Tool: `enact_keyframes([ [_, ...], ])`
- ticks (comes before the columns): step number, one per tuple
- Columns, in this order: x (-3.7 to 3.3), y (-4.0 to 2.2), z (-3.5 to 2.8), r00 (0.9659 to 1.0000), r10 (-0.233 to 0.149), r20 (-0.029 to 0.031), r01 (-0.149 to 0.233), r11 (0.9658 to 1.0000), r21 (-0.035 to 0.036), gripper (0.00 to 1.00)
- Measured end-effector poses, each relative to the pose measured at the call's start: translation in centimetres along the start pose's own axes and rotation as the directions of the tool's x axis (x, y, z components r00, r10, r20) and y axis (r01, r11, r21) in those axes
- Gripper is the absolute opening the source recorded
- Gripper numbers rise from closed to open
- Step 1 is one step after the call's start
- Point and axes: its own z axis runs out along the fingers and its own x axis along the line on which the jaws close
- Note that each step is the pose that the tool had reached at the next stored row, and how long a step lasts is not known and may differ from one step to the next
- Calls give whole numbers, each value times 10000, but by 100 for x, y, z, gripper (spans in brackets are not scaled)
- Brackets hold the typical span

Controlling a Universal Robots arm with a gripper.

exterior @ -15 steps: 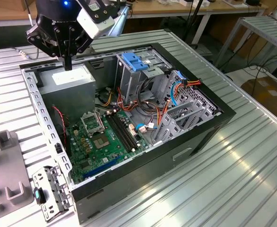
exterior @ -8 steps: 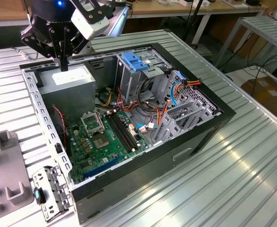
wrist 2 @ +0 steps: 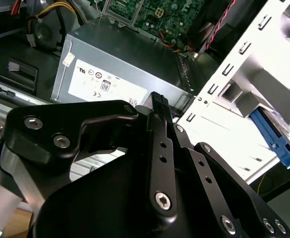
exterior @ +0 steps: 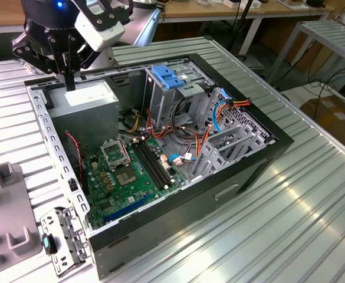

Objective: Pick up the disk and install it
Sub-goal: 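Reach for the disk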

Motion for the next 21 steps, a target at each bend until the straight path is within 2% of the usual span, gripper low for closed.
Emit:
enact_keyframes([
  [21, 208, -16, -4, 10000, 0, -6, 0, 10000, 0, 11],
])
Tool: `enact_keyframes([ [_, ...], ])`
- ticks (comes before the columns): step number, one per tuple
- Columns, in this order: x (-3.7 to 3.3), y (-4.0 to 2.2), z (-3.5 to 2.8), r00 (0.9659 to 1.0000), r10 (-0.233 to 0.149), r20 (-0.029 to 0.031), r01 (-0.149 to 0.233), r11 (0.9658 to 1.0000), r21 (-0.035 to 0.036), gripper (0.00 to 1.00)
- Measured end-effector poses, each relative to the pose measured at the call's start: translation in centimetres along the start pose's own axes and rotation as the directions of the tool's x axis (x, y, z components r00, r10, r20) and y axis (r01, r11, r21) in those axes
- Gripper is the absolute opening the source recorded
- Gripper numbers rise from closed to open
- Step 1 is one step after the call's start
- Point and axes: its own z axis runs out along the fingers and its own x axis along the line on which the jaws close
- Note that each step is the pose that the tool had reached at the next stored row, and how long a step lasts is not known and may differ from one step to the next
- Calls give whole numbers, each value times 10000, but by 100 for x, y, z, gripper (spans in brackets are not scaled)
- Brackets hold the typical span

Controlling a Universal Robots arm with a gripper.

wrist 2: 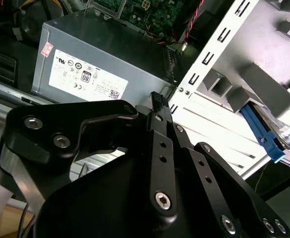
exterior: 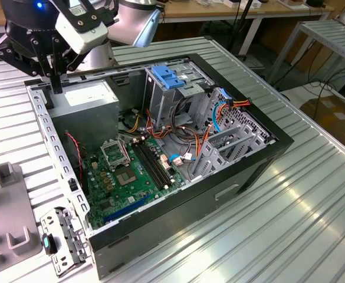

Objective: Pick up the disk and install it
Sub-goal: 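Reach for the disk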

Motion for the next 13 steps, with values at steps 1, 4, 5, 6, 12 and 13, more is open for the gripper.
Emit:
enact_keyframes([
  [1, 7, 0, 0, 10000, 0, 0, 0, 10000, 0, 11],
  [4, 49, -3, -1, 10000, 1, -1, -1, 10000, 0, 11],
  [5, 58, -4, -1, 10000, 1, -1, -1, 10000, 0, 11],
  [6, 66, -5, -1, 10000, 0, -1, 0, 10000, 0, 11],
  [12, 139, -10, -2, 10000, 1, -3, -1, 10000, 0, 11],
  [13, 154, -12, -3, 10000, 0, -3, 0, 10000, -1, 11],
])
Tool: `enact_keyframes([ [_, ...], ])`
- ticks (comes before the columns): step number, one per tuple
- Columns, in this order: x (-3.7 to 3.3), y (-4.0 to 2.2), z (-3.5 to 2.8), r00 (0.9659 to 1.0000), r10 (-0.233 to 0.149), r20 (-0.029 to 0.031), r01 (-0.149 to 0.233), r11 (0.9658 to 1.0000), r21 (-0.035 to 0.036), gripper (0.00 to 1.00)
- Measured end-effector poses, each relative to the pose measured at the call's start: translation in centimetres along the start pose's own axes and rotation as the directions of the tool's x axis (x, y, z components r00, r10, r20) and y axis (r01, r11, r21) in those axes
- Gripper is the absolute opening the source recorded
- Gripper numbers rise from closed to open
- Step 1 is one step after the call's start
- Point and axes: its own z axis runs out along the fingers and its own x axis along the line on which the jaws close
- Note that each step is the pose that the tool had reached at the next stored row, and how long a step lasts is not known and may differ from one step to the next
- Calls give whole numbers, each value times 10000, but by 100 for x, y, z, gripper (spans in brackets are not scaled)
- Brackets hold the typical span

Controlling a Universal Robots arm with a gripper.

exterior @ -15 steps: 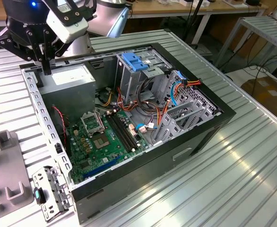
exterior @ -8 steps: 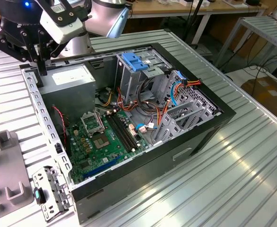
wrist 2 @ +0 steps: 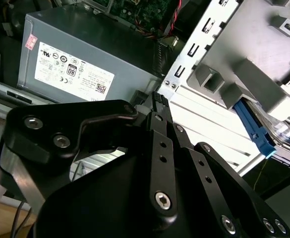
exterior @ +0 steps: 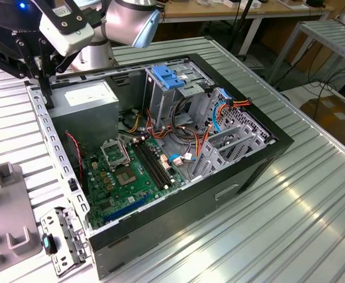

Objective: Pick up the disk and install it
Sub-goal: 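Reach for the disk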

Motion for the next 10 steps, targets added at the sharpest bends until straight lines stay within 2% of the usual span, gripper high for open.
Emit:
enact_keyframes([
  [10, 128, -9, -3, 10000, 1, -1, -1, 10000, 1, 11],
])
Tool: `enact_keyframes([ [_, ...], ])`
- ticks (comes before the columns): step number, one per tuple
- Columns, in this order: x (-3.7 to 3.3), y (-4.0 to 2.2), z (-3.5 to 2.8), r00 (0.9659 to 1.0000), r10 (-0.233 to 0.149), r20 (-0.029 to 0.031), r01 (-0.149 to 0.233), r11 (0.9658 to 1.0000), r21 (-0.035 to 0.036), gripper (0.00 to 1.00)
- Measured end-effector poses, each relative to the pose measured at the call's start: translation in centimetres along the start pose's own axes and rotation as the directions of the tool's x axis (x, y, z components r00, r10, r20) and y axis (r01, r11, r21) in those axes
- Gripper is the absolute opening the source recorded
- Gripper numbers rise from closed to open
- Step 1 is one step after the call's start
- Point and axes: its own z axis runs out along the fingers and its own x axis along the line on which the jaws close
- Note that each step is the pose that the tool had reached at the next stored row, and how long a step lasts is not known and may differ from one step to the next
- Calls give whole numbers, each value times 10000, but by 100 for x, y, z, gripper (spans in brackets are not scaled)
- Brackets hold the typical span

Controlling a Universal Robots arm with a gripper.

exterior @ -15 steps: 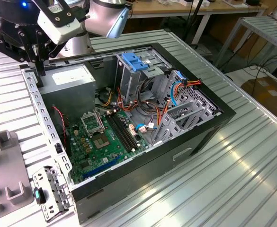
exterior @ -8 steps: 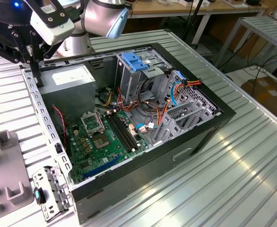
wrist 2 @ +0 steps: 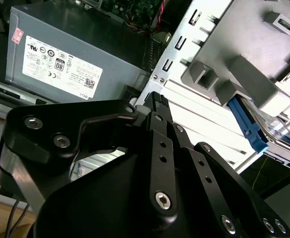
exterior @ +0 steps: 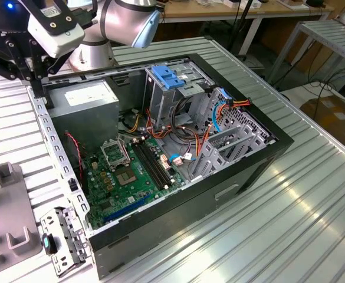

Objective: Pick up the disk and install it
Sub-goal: 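Reach for the disk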

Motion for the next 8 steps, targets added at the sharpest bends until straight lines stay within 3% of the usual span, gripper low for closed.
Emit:
enact_keyframes([
  [8, 96, -7, -2, 10000, -1, 0, 1, 10000, -1, 11],
])
